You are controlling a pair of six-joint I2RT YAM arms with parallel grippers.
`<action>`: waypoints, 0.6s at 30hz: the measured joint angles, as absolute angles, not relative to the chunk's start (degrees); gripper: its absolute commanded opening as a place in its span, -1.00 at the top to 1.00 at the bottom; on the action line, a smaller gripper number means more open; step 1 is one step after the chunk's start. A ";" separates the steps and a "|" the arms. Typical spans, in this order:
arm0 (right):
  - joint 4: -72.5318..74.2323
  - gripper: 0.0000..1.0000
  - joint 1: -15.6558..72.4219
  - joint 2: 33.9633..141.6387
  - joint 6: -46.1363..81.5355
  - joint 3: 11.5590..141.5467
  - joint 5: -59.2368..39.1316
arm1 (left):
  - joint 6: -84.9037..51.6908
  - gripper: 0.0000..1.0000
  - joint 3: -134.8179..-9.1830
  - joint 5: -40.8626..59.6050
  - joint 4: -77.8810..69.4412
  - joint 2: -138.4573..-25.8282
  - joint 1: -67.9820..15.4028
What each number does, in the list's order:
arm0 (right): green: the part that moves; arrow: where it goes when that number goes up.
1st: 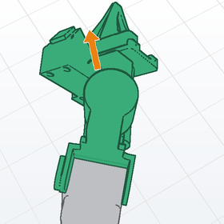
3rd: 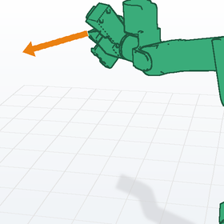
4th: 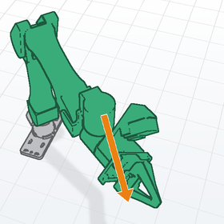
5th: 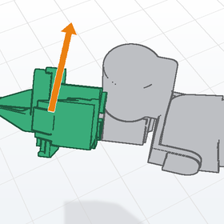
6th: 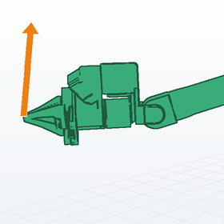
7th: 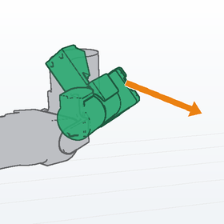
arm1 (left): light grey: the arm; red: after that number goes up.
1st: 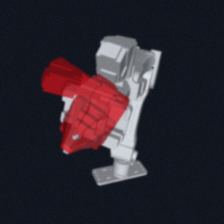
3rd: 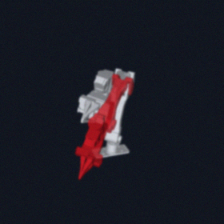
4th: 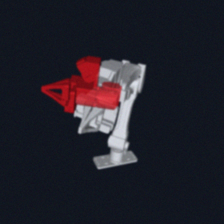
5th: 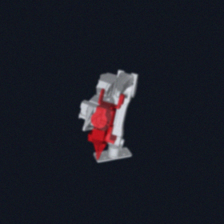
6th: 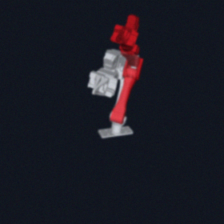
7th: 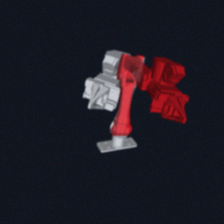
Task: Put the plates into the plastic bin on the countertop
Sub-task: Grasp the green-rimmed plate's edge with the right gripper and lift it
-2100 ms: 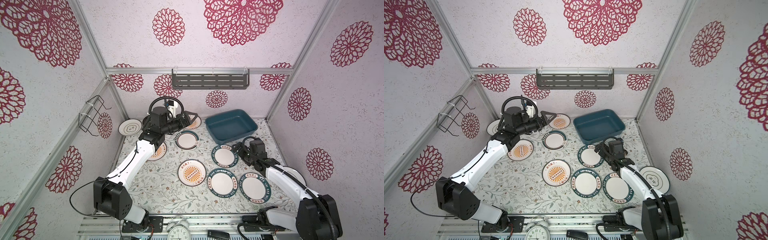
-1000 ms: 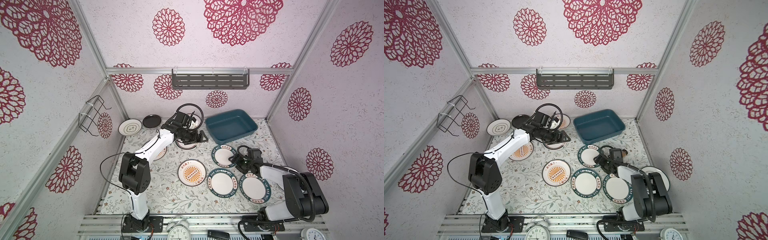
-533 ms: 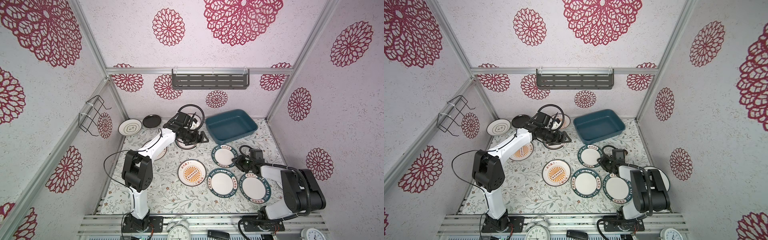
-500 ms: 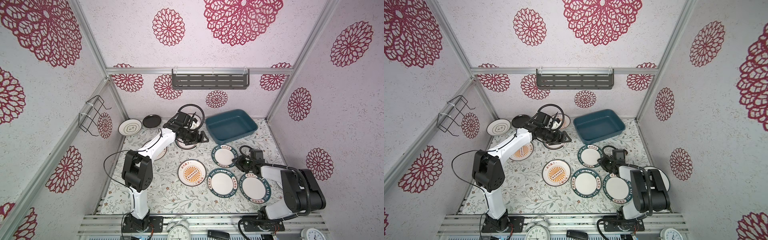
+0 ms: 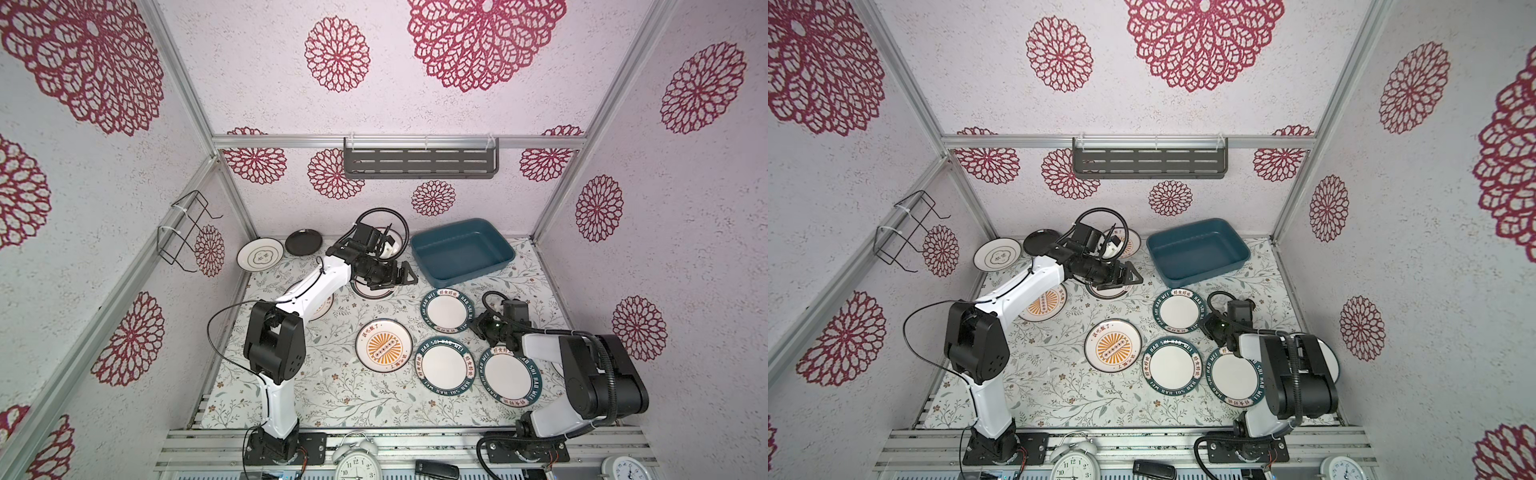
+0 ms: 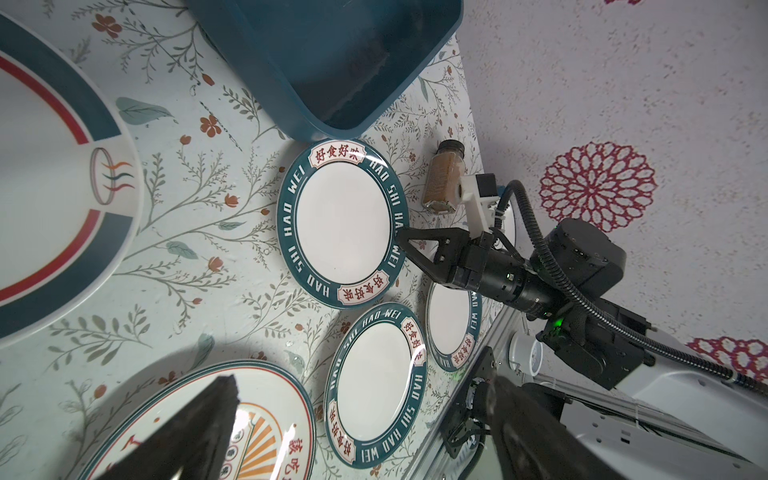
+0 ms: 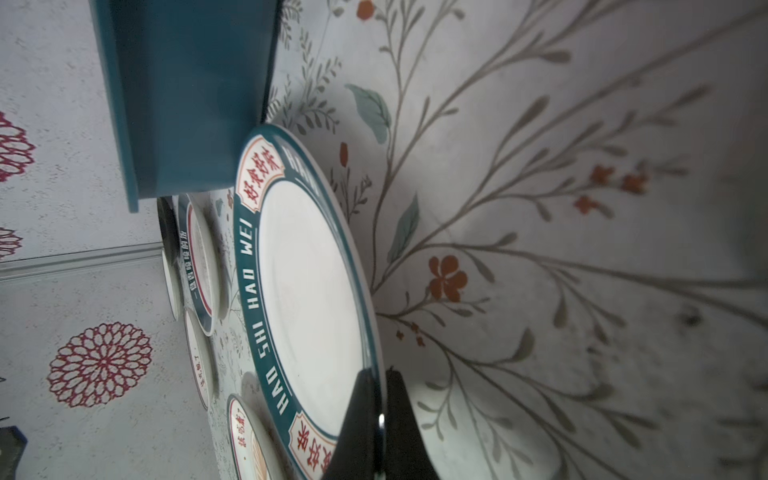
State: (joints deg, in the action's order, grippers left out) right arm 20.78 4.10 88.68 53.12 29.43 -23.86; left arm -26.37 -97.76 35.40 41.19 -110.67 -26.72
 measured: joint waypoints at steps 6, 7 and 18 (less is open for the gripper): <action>17.80 1.00 4.10 86.39 53.21 29.47 -23.66 | -26.41 -0.94 -97.76 35.31 41.12 -110.67 -26.57; 16.53 1.00 4.10 85.58 53.23 29.56 -23.22 | -26.46 -0.94 -97.73 35.31 41.04 -110.67 -26.50; -2.00 1.00 4.10 71.22 55.37 34.76 -18.17 | -28.29 -0.94 -97.67 33.74 38.48 -110.67 -25.80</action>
